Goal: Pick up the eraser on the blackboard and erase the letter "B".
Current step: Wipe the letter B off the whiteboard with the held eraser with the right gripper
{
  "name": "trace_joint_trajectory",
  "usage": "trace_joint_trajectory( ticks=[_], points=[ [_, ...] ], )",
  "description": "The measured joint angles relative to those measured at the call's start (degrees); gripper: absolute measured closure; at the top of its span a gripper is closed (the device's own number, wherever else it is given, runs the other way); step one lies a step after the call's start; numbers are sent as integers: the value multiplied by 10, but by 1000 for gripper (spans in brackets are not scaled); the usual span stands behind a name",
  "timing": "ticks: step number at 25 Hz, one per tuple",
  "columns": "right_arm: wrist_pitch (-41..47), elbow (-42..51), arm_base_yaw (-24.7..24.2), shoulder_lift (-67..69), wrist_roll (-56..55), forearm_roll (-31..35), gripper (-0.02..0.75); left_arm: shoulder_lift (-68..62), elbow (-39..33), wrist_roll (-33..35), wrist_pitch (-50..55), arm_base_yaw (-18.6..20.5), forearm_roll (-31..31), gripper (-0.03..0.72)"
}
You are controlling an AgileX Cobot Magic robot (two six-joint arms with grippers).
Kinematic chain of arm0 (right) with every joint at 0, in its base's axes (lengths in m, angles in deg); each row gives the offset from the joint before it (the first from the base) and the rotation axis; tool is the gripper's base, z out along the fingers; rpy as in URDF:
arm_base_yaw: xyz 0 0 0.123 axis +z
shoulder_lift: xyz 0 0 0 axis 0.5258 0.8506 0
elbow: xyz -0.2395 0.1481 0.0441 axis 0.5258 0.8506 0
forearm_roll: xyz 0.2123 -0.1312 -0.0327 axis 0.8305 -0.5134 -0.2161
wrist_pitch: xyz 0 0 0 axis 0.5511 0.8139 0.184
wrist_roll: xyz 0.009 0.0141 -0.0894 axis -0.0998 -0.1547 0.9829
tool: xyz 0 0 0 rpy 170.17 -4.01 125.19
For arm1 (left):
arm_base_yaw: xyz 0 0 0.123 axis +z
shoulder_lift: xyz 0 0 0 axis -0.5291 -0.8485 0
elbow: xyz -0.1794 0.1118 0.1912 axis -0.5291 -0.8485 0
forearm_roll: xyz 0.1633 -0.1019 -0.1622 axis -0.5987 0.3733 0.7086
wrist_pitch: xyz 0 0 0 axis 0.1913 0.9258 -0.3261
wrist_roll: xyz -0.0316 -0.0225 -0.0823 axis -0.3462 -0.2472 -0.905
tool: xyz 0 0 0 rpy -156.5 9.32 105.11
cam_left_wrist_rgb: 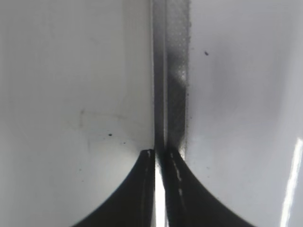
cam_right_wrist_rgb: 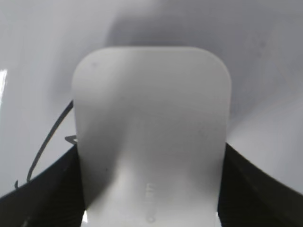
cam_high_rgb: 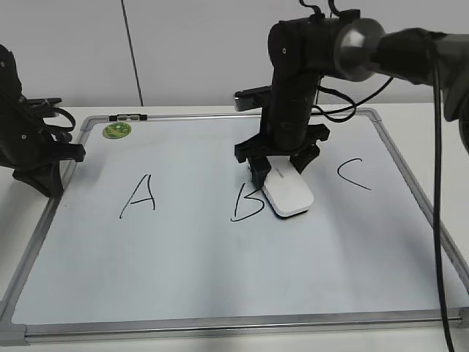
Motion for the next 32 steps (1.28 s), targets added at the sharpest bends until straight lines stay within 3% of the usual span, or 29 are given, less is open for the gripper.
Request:
trace_joint_trajectory(
  ticks=[13,26,32],
  points=[
    [6,-27,8,35,-1,16,214,0,0,0,0,0,0,650],
    [10,-40,73,46,-1,7,214,0,0,0,0,0,-6,651],
    [10,-42,100,47,-1,47,214,0,0,0,-1,0,-9,650]
  ],
)
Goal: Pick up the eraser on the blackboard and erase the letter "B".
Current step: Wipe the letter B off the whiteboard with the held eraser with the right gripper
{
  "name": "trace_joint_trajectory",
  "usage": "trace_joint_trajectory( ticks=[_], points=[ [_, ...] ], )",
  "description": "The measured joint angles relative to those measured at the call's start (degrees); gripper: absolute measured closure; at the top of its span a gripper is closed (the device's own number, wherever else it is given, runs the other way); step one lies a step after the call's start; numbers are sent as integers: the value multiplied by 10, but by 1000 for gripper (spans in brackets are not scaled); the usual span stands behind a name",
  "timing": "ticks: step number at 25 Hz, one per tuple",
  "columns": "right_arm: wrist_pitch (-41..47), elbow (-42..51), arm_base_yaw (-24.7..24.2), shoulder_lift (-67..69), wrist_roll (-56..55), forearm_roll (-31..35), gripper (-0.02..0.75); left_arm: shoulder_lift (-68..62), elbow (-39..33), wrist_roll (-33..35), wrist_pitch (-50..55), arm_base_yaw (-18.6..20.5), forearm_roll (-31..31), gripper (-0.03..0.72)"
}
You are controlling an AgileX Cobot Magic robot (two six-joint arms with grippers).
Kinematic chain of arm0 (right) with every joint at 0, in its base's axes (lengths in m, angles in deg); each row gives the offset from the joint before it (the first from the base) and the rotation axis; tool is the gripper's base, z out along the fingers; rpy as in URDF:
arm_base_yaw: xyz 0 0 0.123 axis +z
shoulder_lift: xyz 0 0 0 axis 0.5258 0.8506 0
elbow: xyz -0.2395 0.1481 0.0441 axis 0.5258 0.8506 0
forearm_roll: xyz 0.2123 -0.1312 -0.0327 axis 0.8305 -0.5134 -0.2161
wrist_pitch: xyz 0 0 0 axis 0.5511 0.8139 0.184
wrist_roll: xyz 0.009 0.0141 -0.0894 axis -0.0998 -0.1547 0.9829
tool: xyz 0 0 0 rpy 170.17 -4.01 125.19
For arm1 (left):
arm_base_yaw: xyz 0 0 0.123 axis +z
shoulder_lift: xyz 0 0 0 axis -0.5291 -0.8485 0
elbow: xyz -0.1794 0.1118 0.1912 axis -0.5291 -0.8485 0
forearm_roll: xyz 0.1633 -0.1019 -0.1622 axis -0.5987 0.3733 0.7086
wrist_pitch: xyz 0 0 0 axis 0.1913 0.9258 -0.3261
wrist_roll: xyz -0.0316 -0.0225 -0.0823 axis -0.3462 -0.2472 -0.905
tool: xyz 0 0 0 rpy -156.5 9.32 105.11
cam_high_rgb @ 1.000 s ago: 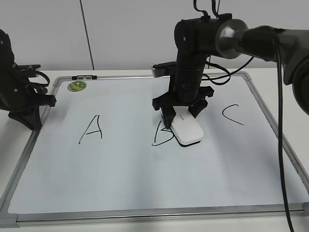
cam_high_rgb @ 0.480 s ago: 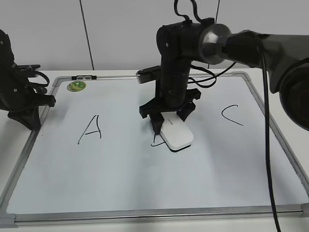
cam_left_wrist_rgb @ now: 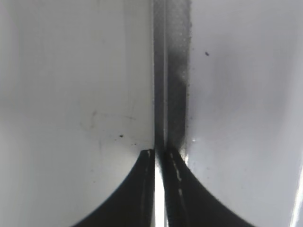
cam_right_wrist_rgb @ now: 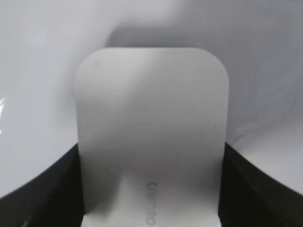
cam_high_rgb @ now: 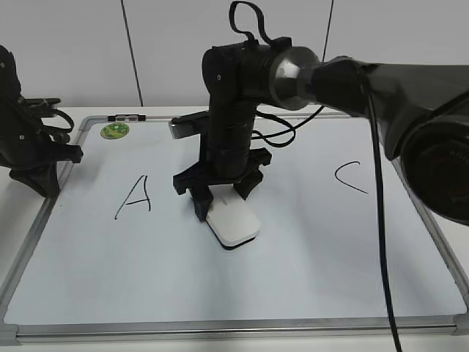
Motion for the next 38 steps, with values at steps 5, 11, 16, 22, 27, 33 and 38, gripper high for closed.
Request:
trace_joint_trajectory(
  ticks=[5,11,16,22,27,33,38],
  points=[
    [-2,-1,2,0,-1,46,214,0,0,0,-1,0,0,651],
    [-8,-2,12,1,-57,-14,214,0,0,0,-1,0,0,651],
    [-8,-2,18,1,-86,-43,214,0,0,0,-2,0,-1,651],
    [-9,-2,18,1,-98,-50,214,0,0,0,-2,0,-6,651],
    [-9,-2,20,1,-112,-71,214,0,0,0,-2,0,-7,651],
    [-9,-2,13,2,-117,-81,214,0,0,0,-5,-1,-8,651],
    [-9,-2,-13,2,-120,-81,214,0,0,0,-8,-2,-8,650]
  ],
)
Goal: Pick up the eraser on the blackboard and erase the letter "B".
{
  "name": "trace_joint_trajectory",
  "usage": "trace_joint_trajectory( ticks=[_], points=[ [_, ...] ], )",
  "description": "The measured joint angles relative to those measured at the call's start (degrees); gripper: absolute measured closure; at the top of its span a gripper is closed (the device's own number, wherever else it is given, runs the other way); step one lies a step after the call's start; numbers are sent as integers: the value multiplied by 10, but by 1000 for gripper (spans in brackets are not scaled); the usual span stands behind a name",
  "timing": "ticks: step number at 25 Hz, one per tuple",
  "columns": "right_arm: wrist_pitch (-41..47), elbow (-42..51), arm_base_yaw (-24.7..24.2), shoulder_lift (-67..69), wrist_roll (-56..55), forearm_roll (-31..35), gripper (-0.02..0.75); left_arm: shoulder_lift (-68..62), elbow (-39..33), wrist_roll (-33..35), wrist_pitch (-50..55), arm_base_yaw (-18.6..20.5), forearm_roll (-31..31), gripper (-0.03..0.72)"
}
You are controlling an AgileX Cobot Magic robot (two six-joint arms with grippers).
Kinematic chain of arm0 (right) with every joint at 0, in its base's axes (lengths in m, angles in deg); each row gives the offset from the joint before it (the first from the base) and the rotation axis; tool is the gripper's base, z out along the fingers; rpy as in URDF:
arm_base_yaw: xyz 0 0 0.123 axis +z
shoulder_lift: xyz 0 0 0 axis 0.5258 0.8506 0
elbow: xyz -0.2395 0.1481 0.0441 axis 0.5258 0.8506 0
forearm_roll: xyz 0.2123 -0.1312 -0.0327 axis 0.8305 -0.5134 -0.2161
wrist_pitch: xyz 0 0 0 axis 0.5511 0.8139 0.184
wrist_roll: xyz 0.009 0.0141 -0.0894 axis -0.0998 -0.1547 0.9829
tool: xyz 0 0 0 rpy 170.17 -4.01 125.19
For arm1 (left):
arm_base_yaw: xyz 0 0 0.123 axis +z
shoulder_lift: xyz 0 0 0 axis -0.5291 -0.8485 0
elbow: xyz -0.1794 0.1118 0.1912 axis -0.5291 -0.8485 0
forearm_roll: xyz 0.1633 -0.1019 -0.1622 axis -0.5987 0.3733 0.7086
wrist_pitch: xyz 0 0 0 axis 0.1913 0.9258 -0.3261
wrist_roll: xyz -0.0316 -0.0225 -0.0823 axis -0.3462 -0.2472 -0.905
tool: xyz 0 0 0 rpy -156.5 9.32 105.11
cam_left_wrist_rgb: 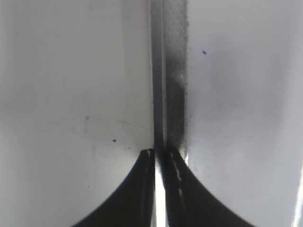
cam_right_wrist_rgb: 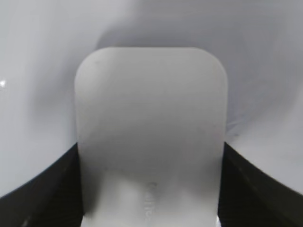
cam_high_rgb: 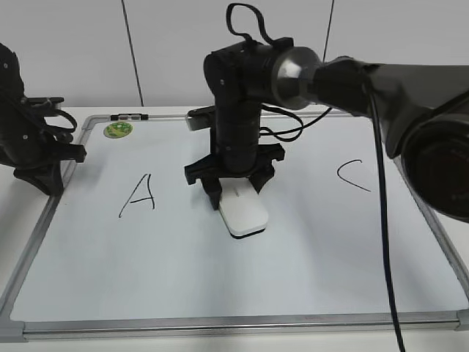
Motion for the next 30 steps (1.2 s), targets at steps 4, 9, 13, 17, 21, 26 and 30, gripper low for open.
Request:
trace_joint_trajectory(
  ticks=[4,9,13,17,21,26,30],
  points=[
    [0,0,-25,0,-1,0,214,0,0,0,0,0,-1,650],
    [-1,0,-46,0,-2,0,214,-1,0,0,-1,0,-1,650],
    [-2,0,-50,-2,-2,-3,214,-1,0,0,-1,0,-1,650],
    [-2,12,-59,-19,-2,-40,214,-1,1,0,-1,0,0,650],
    [-1,51,-90,-76,-2,-88,214,-1,1,0,-1,0,0,650],
    [-1,129,-145,-147,-2,-100,214,-1,1,0,-1,0,0,650],
    [-1,192,-189,-183,2,-99,214,-1,1,0,-1,0,0,650]
  ],
)
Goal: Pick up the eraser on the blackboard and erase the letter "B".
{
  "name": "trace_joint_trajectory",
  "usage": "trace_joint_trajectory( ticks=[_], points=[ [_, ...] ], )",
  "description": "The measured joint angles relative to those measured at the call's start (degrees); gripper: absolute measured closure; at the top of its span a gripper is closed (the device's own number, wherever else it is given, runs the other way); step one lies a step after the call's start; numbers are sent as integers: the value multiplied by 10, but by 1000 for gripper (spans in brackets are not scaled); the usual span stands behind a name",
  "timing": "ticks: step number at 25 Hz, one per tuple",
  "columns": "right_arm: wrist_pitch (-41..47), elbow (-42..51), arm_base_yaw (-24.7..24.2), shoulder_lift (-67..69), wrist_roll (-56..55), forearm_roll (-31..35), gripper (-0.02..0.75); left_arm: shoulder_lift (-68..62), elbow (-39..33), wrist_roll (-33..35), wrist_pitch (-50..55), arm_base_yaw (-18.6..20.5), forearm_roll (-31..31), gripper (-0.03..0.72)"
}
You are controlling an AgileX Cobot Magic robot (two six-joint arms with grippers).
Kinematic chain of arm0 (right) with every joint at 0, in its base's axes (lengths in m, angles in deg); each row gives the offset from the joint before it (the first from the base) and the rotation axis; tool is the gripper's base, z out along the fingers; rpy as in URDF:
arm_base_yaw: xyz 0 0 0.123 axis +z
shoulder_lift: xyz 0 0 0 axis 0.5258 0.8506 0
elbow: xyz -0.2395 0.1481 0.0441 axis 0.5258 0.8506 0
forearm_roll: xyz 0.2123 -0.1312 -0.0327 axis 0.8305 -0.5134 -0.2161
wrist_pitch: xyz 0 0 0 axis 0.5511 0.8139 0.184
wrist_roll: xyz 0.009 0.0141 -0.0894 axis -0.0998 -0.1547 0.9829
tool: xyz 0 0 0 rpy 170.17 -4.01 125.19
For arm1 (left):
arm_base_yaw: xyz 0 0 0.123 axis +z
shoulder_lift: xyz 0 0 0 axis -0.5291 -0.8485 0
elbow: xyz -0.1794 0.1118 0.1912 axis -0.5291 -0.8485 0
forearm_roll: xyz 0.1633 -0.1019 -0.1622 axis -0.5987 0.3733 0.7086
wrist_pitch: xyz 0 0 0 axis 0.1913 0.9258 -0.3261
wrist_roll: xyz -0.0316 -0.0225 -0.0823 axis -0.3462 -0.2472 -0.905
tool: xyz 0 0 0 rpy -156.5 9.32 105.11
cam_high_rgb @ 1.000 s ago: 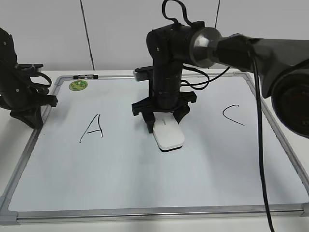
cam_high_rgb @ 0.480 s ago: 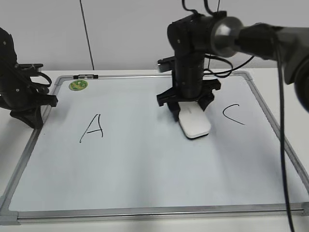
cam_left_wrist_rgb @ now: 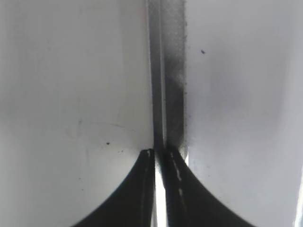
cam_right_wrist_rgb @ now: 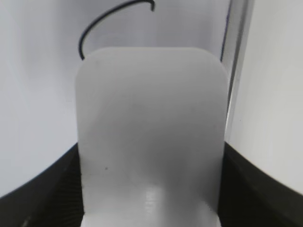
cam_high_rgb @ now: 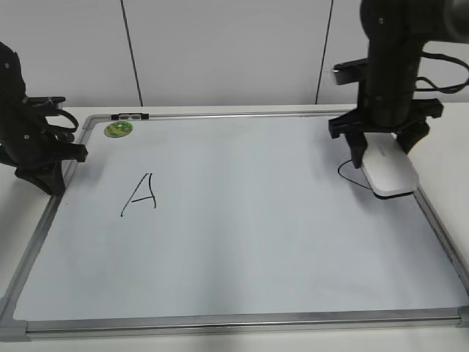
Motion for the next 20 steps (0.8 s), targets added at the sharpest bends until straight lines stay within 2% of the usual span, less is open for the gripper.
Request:
trace_joint_trajectory(
  ticks=[10,20],
  points=[
    [1,47,-114,-18,97,111,214,0,0,0,1,0,0,650],
    [1,47,-130,-5,105,117,214,0,0,0,1,0,0,650]
  ],
)
